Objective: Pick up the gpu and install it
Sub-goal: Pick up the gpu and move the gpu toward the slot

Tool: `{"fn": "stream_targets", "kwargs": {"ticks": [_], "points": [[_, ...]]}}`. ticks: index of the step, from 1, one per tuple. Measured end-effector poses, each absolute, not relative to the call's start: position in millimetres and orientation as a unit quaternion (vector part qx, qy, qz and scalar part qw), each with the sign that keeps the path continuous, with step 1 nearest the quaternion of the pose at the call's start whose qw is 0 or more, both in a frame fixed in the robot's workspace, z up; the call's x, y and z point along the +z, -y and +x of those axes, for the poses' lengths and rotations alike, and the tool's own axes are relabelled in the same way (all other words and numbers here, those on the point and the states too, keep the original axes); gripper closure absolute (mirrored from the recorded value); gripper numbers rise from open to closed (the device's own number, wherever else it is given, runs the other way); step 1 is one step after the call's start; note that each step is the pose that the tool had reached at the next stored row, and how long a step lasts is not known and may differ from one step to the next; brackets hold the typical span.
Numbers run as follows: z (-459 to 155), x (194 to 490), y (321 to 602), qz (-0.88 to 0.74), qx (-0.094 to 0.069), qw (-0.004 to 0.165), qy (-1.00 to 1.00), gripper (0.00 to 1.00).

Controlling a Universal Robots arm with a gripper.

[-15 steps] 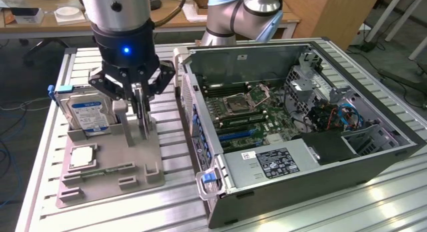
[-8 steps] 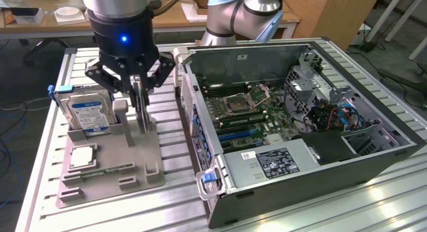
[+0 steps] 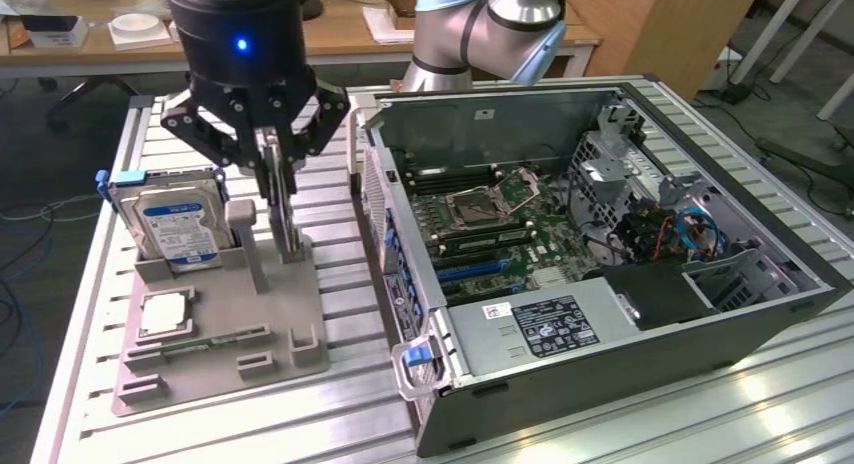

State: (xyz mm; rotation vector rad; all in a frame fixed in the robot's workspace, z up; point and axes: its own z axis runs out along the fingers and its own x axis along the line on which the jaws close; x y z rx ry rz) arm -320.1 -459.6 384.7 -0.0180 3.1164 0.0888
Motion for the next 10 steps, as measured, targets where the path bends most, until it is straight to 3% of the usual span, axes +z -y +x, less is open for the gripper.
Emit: {"fn": "stream_targets", "kwargs": {"ticks": [10], "points": [[-320.1,411.0,459.6,-0.006,0.028,0.012,-1.000,0.73]]}}
